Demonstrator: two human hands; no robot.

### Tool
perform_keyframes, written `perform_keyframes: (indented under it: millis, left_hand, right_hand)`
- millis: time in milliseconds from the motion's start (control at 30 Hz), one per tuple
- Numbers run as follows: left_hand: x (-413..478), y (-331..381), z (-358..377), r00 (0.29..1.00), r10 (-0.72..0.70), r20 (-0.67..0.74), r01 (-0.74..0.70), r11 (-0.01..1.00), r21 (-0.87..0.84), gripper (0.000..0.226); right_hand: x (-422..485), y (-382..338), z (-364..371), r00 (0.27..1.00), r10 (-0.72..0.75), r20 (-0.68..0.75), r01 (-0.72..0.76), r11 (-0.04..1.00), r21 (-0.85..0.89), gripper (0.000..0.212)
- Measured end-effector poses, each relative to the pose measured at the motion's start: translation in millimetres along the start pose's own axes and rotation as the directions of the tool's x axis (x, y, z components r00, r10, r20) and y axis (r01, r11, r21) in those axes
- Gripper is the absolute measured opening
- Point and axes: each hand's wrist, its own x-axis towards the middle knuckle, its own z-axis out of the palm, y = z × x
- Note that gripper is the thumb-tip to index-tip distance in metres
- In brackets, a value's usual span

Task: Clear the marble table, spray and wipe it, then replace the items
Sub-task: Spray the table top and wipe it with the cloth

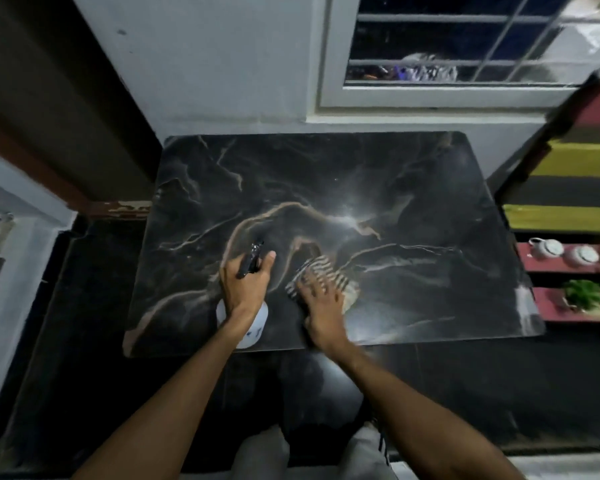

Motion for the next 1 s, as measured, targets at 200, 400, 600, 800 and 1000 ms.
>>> perform_keyframes:
  millis: [200, 400, 600, 800, 1000]
  left_hand:
    - [-67.3, 37.6, 78.4, 0.998, 0.047, 0.038, -0.049, 0.998, 0.049, 0.047]
    - [-121.4, 68.6, 149.9, 0.997, 0.019, 0.071, -0.025, 0.996, 0.09, 0.05]
    - [-150.0, 87.5, 203.1, 0.99, -0.007, 0.14, -0.006, 0.996, 0.088, 0.052]
    - [-155.5, 101.2, 232.4, 0.99, 0.049, 0.135, -0.062, 0.994, 0.09, 0.048]
    - [-143.1, 105.4, 246.8, 0.99, 0.041, 0.135, -0.057, 0.992, 0.111, 0.045]
  right_hand:
    - [-62.1, 128.6, -58.3, 0.996, 0.078, -0.04, -0.082, 0.992, -0.093, 0.073]
    - [-104.9, 159.5, -76.4, 0.998, 0.054, 0.01, -0.054, 0.998, -0.035, 0.079]
    - [-128.3, 270.1, -129.6, 0.935, 0.312, -0.168, -0.323, 0.946, -0.04, 0.076]
    - [-122.7, 279.2, -148.8, 0.812, 0.553, -0.187, -0.548, 0.833, 0.081, 0.081]
    - [-106.6, 309.5, -152.4, 0.919, 0.356, -0.168, -0.357, 0.934, 0.026, 0.076]
